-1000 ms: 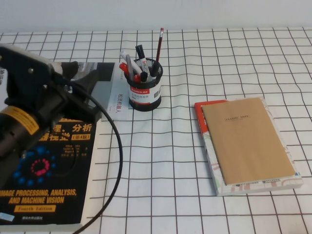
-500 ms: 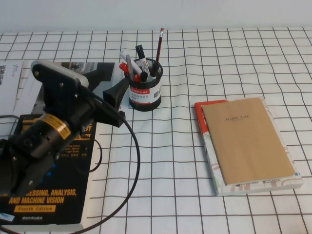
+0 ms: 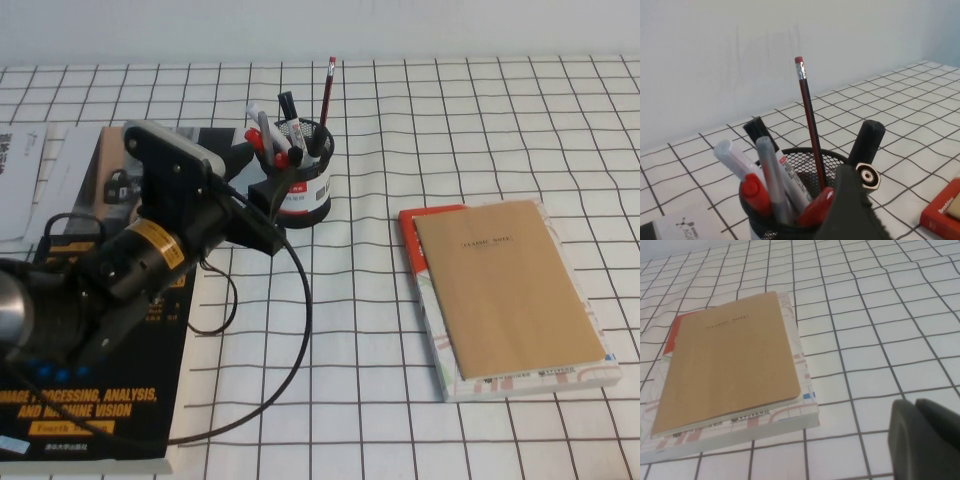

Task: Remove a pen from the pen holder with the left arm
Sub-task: 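Take a marker out of the pen holder and lay it on the table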

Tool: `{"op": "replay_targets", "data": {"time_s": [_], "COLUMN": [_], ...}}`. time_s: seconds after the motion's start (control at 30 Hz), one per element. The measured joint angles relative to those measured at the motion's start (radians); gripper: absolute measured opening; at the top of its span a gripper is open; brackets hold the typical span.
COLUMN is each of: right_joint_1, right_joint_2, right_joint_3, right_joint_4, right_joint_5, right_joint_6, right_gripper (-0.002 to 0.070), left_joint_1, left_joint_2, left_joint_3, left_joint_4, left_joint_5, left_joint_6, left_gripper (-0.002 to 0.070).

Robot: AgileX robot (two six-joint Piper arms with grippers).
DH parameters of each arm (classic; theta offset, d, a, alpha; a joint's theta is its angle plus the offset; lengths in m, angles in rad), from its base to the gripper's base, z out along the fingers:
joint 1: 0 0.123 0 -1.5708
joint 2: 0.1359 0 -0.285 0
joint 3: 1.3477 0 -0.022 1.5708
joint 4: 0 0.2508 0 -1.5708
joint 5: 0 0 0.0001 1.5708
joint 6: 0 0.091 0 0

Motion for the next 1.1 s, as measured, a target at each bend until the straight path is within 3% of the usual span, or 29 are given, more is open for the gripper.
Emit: {"op": "replay_targets", "data": {"time_s": [0.57, 1.1], "right_joint_1": [0.0, 0.0], "right_joint_2": [0.0, 0.0], "right_joint_3": [0.0, 0.0], "right_joint_4": [0.0, 0.0], "right_joint_5": [0.0, 0.0], "right_joint_6": [0.0, 0.0], "right_gripper": [-0.0016, -0.0016], "left_joint_1": [-0.012, -0.047], "left_joint_2": [0.136, 0.223], "left_joint_3": [-0.212, -0.402], "left_joint_4": [0.105, 0.156], "left_joint_5": [0.011, 0.193], "left_joint_6": [-0.015, -0.085], "left_gripper": [0.0414, 0.0414]}}
